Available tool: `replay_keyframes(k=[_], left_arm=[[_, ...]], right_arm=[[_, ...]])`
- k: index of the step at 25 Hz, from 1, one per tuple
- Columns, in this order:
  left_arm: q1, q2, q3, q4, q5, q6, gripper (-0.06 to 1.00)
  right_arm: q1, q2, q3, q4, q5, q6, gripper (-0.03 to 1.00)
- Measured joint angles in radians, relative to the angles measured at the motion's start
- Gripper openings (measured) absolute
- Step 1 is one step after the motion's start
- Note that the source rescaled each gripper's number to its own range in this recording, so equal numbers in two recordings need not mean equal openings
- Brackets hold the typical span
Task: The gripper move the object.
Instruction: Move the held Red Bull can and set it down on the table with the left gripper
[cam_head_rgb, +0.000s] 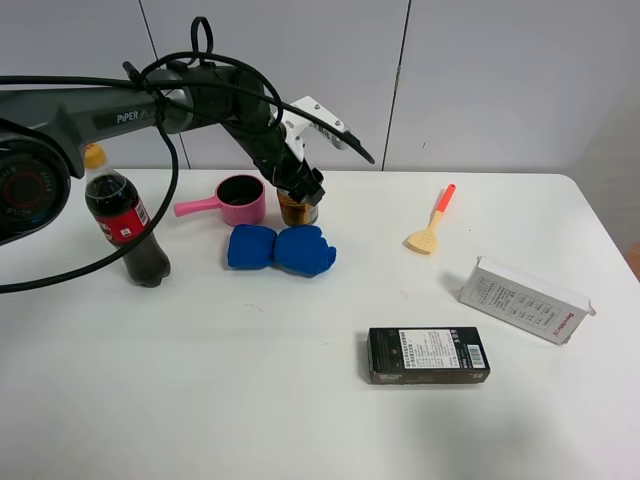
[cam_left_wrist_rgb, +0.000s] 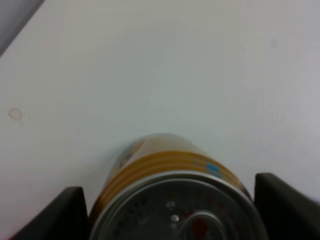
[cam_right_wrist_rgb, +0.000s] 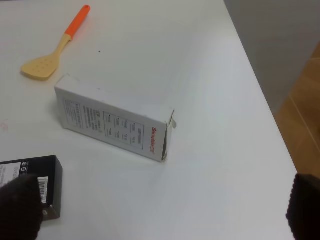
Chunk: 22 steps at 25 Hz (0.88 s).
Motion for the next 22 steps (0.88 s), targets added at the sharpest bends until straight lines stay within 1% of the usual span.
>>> replay_keyframes(k=[9,16,17,18,20,21,22], left_arm=[[0.000,0.011,0.000,-0.011,-0.017,-0.002,0.00],[0.000,0.011,0.000,-0.122,-0.016,-0.002,0.00],[0.000,0.011,0.000,-0.135,-0.018,-0.002,0.05],[0.000,0.011,0.000,-0.145,-0.031,-0.002,0.15],[0.000,0.011,-0.004,-0.158,-0.065,-0.003,0.43],[0.000,0.011,-0.004,-0.160,-0.080,-0.003,0.51],[0.000,0.011,-0.004,-0.161,-0.087,-0.003,0.55]], right_arm=[[0.000,0.000,0.000,0.000,0.000,0.000,1.00],[0.000,0.000,0.000,0.000,0.000,0.000,1.00],[0.000,0.000,0.000,0.000,0.000,0.000,1.00],[0.000,0.000,0.000,0.000,0.000,0.000,1.00],[0.000,0.000,0.000,0.000,0.000,0.000,1.00],[0.000,0.000,0.000,0.000,0.000,0.000,1.00],[0.000,0.000,0.000,0.000,0.000,0.000,1.00]])
